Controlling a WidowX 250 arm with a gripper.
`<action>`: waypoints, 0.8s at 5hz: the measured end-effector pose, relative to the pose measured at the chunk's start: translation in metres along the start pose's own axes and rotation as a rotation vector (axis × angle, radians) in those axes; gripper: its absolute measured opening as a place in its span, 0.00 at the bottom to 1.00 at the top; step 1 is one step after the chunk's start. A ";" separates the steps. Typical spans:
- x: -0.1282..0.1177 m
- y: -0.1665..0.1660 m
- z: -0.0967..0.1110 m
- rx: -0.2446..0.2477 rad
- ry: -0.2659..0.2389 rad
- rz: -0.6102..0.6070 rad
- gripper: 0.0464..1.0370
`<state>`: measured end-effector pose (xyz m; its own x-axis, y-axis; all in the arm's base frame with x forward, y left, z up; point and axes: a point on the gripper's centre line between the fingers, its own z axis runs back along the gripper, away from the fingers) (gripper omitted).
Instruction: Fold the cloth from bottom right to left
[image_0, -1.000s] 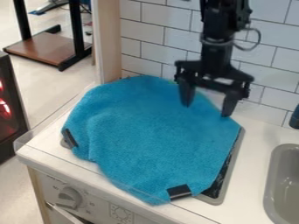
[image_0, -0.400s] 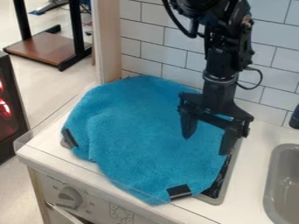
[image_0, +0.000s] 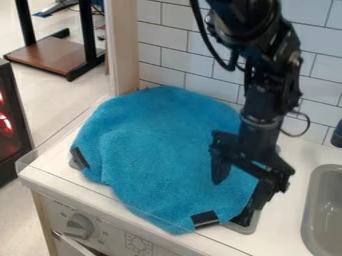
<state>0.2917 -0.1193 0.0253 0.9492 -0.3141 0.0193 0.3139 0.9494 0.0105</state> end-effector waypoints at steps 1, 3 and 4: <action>-0.006 0.000 -0.013 0.009 0.024 -0.025 0.96; -0.011 0.003 -0.032 0.031 0.073 -0.026 0.90; -0.007 0.000 -0.033 0.041 0.060 -0.032 0.62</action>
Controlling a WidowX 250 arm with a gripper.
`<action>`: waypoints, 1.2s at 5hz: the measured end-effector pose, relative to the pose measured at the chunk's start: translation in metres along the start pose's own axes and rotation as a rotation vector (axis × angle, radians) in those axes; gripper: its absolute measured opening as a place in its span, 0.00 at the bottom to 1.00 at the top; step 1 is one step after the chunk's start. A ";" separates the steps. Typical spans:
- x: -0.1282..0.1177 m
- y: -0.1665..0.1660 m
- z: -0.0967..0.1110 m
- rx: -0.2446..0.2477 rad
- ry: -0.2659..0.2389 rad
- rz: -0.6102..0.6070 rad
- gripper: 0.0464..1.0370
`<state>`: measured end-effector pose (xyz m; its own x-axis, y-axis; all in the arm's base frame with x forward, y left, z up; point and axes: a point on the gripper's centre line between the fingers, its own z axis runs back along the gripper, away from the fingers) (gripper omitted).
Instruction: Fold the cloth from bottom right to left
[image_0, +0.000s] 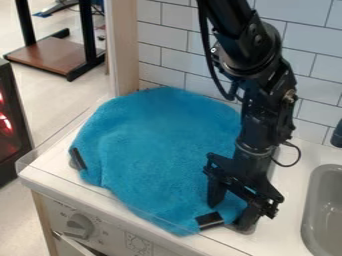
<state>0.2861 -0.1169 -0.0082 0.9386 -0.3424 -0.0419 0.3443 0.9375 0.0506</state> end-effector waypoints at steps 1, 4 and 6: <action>0.002 -0.003 -0.001 0.002 -0.029 0.010 0.36; -0.007 -0.004 0.009 -0.016 -0.028 0.005 0.00; 0.002 0.009 0.037 -0.038 -0.034 0.045 0.00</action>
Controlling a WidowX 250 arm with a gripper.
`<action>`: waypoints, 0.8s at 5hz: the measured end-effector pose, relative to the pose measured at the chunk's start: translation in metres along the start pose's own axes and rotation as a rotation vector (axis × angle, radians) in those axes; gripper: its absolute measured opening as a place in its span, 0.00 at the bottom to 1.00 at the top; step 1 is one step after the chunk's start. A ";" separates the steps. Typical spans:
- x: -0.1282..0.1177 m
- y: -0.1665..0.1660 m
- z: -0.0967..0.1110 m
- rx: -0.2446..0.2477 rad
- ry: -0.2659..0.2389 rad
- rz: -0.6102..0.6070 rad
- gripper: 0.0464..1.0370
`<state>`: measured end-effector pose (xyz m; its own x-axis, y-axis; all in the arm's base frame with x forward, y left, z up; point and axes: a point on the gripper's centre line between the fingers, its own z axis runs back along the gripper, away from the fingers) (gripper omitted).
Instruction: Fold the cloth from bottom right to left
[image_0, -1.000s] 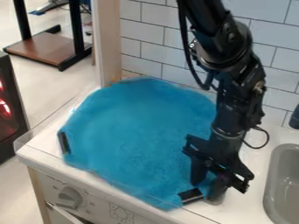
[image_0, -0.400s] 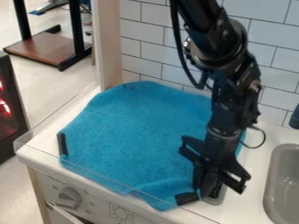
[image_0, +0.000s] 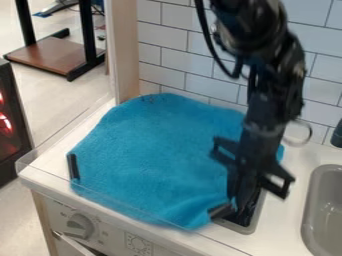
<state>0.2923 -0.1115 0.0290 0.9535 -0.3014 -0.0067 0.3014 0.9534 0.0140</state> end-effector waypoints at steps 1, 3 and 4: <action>0.012 0.014 0.014 0.017 -0.015 0.064 0.00; 0.047 0.066 0.046 0.021 -0.028 0.175 0.00; 0.063 0.089 0.043 0.024 -0.003 0.224 0.00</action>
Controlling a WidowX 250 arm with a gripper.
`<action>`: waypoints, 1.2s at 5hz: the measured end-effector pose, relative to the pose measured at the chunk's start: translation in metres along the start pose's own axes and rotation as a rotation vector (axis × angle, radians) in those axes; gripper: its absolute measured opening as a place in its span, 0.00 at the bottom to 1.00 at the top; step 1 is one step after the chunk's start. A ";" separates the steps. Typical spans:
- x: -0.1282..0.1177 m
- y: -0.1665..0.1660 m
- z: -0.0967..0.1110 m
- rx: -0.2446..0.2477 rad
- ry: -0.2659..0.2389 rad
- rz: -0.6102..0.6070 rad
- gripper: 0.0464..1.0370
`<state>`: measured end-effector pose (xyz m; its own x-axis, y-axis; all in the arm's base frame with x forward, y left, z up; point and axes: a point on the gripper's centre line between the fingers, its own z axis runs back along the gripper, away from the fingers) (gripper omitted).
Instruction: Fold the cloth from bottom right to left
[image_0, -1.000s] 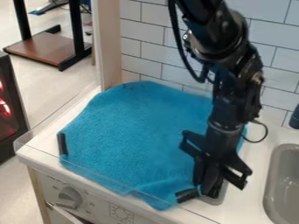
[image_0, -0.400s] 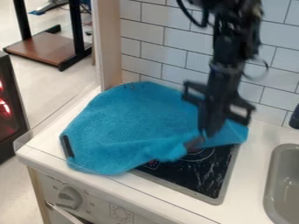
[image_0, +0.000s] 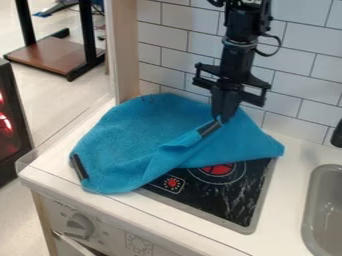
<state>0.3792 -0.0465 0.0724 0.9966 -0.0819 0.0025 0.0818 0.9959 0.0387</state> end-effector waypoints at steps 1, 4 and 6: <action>0.015 0.010 -0.008 0.020 0.032 0.029 0.00; 0.033 0.052 -0.066 0.036 0.160 0.058 0.02; 0.030 0.067 -0.069 0.026 0.167 0.075 0.44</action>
<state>0.4153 0.0208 0.0061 0.9872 0.0024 -0.1596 0.0090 0.9975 0.0707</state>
